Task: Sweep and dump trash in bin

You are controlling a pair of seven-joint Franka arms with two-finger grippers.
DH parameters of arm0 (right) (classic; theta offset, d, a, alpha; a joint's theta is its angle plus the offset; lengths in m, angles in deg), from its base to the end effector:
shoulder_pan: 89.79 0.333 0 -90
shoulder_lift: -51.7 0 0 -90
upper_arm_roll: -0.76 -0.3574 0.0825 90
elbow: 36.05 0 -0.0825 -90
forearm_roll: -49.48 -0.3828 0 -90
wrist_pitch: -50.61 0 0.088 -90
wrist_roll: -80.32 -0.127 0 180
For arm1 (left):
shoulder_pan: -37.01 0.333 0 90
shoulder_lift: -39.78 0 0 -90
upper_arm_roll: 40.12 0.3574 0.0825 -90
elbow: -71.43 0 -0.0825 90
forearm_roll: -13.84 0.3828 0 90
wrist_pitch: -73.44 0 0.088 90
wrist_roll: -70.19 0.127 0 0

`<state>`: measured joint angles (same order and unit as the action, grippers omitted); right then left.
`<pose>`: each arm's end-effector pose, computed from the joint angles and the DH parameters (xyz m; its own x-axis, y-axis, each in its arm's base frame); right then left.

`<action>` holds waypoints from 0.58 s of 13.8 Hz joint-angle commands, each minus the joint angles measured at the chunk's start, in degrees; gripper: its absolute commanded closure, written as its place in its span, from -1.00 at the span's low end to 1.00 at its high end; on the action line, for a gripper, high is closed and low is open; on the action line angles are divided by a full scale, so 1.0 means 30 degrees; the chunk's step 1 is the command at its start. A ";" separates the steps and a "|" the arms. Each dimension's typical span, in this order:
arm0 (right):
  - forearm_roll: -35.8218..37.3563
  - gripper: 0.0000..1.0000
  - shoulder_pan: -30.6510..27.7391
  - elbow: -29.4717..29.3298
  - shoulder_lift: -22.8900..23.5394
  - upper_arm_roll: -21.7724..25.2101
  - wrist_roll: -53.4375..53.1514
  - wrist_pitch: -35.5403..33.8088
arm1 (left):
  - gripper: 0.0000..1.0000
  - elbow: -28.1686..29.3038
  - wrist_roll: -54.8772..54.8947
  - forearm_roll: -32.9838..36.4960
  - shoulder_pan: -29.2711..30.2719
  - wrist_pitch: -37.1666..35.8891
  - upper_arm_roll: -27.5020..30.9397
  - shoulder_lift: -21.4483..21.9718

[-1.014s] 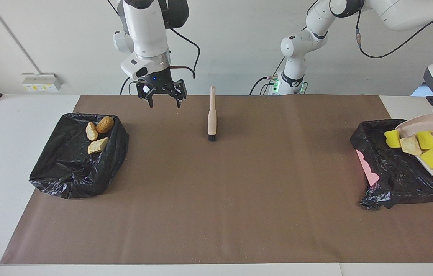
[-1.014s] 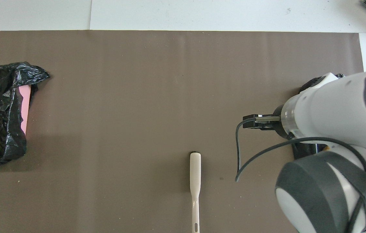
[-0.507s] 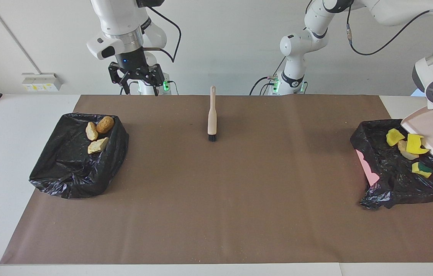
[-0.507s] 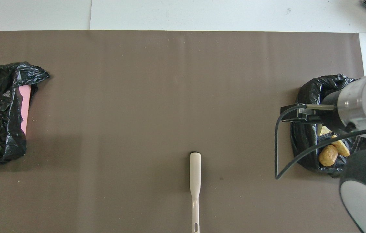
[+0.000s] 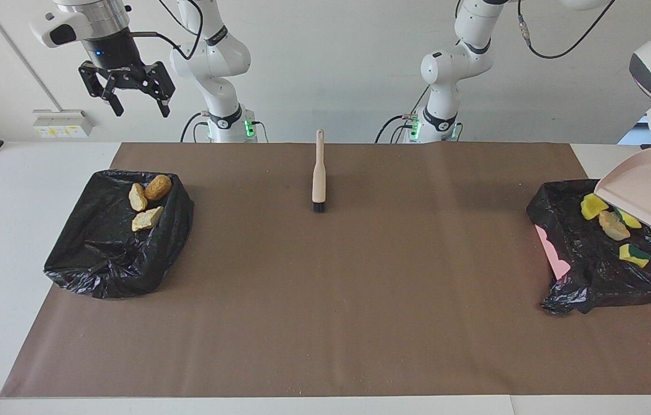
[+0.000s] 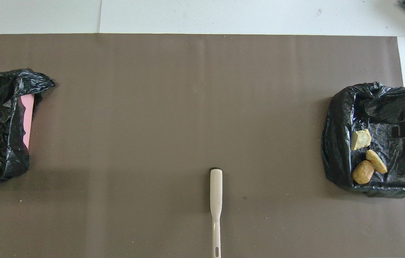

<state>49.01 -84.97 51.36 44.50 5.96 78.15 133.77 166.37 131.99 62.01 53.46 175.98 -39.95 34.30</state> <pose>0.4948 -0.0062 0.7217 0.9978 -0.0434 0.0502 -0.0423 -0.9989 -0.0214 0.5590 0.2483 0.6035 0.5227 -0.5370 -0.6622 -0.8446 -0.4321 -0.3163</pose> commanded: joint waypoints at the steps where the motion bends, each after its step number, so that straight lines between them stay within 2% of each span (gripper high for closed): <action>1: 0.0215 -1.00 -0.0084 0.0682 0.0143 -0.0181 0.0550 -0.0240 | 1.00 0.0201 -0.2311 -0.3591 -0.0792 -0.0133 0.0205 0.0129; 3: 0.0127 -1.00 -0.0200 0.1446 0.0114 -0.0181 0.0519 0.0111 | 1.00 0.0406 -0.3249 -0.4571 -0.1406 -0.0661 0.0147 0.0216; 8: 0.0127 -1.00 -0.0406 0.1625 0.0085 -0.0181 0.0432 0.0259 | 1.00 0.0406 -0.7668 -0.7851 -0.5035 -0.2741 0.0176 -0.0076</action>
<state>49.01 -85.16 55.05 45.74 5.91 78.61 133.69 167.24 114.20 41.09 42.72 170.13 -40.41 34.00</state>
